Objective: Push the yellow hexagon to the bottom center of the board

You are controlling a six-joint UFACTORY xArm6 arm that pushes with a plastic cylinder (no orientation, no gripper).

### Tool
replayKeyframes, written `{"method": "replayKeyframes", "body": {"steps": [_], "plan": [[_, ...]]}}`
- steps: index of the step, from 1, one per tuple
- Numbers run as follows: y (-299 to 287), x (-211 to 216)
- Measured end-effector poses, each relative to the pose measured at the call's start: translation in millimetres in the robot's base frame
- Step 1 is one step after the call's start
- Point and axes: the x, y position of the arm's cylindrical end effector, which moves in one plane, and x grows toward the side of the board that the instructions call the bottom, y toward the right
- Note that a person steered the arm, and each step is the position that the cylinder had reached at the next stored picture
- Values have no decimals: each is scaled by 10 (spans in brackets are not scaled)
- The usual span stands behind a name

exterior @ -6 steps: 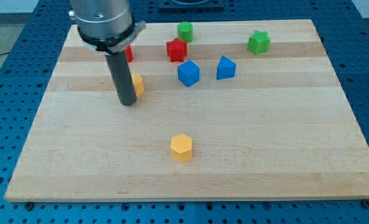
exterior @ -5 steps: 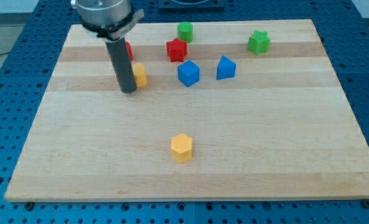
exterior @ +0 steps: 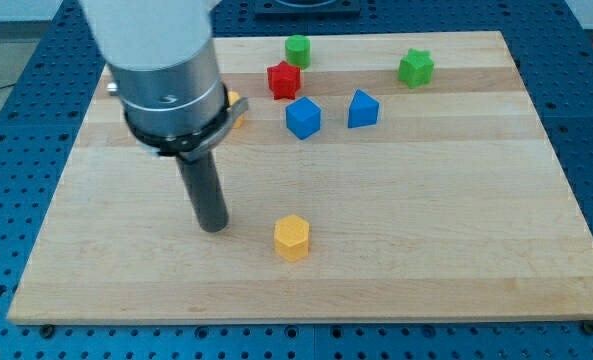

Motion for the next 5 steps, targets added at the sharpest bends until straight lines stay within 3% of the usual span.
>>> {"method": "replayKeyframes", "body": {"steps": [1,2,3,4,5], "plan": [[319,509],[1094,577],[1256,-85],[1340,543],[582,570]]}}
